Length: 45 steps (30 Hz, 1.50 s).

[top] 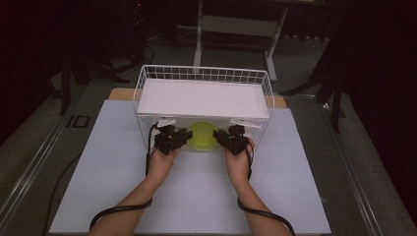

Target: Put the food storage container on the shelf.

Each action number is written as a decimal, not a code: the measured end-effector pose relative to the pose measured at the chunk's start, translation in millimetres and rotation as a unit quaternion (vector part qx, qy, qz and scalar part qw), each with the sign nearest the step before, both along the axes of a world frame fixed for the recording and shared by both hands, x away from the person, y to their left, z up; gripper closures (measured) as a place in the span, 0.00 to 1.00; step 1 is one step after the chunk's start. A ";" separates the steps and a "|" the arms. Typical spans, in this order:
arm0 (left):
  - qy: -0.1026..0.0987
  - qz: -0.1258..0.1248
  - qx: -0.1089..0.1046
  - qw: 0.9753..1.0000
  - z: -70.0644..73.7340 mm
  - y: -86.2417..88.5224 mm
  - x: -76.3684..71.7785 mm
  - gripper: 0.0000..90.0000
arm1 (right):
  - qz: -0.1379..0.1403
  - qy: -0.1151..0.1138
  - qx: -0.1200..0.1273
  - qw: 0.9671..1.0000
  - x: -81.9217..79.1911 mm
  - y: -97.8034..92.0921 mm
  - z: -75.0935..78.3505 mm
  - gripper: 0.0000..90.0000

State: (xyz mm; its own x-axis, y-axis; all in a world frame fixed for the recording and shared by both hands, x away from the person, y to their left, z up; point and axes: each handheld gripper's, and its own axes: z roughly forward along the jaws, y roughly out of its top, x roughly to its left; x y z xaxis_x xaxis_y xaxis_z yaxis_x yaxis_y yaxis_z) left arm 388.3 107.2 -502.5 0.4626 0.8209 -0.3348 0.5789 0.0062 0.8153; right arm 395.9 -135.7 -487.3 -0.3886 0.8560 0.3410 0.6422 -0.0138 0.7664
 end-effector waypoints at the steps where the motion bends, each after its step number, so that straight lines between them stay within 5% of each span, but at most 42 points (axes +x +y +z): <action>1: 0.005 0.001 -0.013 1.000 -1.1 0.2 0.6 0.73 | -0.001 -0.003 -0.003 1.000 0.2 0.4 -0.3 0.78; 4: 0.011 0.006 -0.038 0.999 -5.9 3.6 2.5 0.69 | 0.007 -0.016 -0.013 1.000 4.5 -0.9 -3.4 0.76; 6: 0.006 0.006 -0.037 0.999 -6.6 3.5 2.4 0.68 | 0.002 -0.002 -0.003 1.000 4.1 -1.1 -3.6 0.76; 13: -0.001 0.015 -0.033 0.999 -5.9 1.4 -1.6 0.65 | 0.008 -0.035 -0.014 0.999 1.9 -1.3 -0.8 0.72; 18: -0.024 0.015 -0.040 0.999 -3.7 5.7 -8.6 0.60 | 0.016 -0.012 0.002 1.000 -3.0 -2.8 1.1 0.70; 21: -0.027 0.015 -0.046 0.998 -3.5 7.1 -13.6 0.58 | 0.029 -0.037 -0.015 0.999 -6.7 -4.8 -3.3 0.68; 29: -0.032 -0.004 -0.045 0.998 0.8 8.5 -31.8 0.57 | 0.036 -0.061 -0.013 0.997 -32.7 -10.0 3.1 0.72; 36: -0.041 -0.045 -0.058 0.996 6.0 12.7 -52.1 0.32 | 0.058 -0.047 -0.037 0.997 -54.8 -2.8 -10.2 1.00; 39: -0.036 -0.057 -0.042 0.997 5.0 11.1 -61.2 0.18 | 0.071 -0.039 -0.054 0.995 -57.6 5.1 -20.0 1.00; 45: -0.058 -0.067 -0.038 0.995 -2.7 15.2 -77.2 0.01 | 0.081 -0.024 -0.048 0.995 -54.9 20.5 -27.3 1.00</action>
